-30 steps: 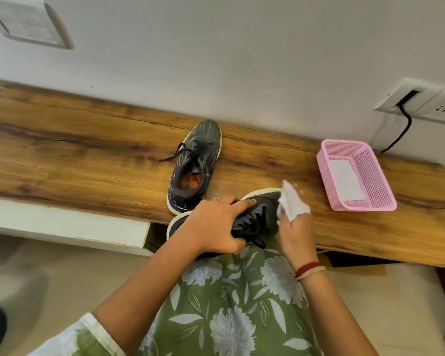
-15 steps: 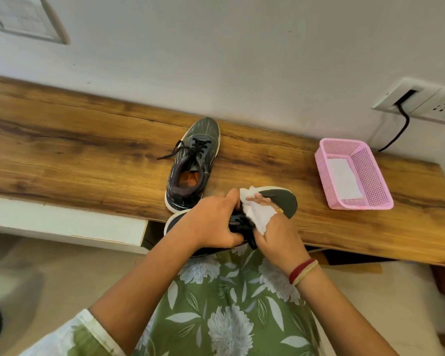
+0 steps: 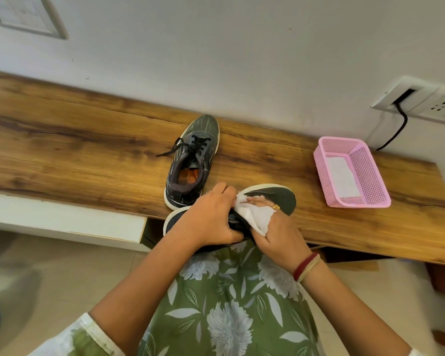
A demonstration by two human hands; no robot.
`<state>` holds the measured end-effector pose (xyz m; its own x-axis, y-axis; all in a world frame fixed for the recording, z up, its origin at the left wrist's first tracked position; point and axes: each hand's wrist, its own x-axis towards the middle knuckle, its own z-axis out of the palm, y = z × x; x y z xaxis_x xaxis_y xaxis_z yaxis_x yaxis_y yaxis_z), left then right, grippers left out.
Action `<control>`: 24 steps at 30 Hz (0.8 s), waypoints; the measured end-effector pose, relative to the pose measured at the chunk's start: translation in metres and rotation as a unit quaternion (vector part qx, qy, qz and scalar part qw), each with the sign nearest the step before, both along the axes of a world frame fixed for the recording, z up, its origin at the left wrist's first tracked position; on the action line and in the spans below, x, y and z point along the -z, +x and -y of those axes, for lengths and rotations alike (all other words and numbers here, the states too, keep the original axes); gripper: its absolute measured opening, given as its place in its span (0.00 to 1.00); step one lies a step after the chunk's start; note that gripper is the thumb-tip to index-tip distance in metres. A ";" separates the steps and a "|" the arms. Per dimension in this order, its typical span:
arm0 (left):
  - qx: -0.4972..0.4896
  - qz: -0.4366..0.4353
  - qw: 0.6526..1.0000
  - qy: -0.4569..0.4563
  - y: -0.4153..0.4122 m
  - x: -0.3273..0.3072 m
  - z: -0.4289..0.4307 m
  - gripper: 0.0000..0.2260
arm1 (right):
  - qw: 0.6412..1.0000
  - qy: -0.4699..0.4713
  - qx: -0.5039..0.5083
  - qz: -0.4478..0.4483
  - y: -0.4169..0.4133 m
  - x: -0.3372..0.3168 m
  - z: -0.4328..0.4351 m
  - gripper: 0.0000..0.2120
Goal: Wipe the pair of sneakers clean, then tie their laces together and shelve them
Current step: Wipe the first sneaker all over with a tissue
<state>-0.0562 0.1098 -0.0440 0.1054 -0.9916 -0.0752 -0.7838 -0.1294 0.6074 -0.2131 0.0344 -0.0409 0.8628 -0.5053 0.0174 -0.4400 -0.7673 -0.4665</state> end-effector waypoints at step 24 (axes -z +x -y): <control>-0.028 -0.038 0.999 0.014 0.002 -0.002 0.004 0.22 | 0.995 0.008 0.090 0.048 0.000 0.000 0.003 0.19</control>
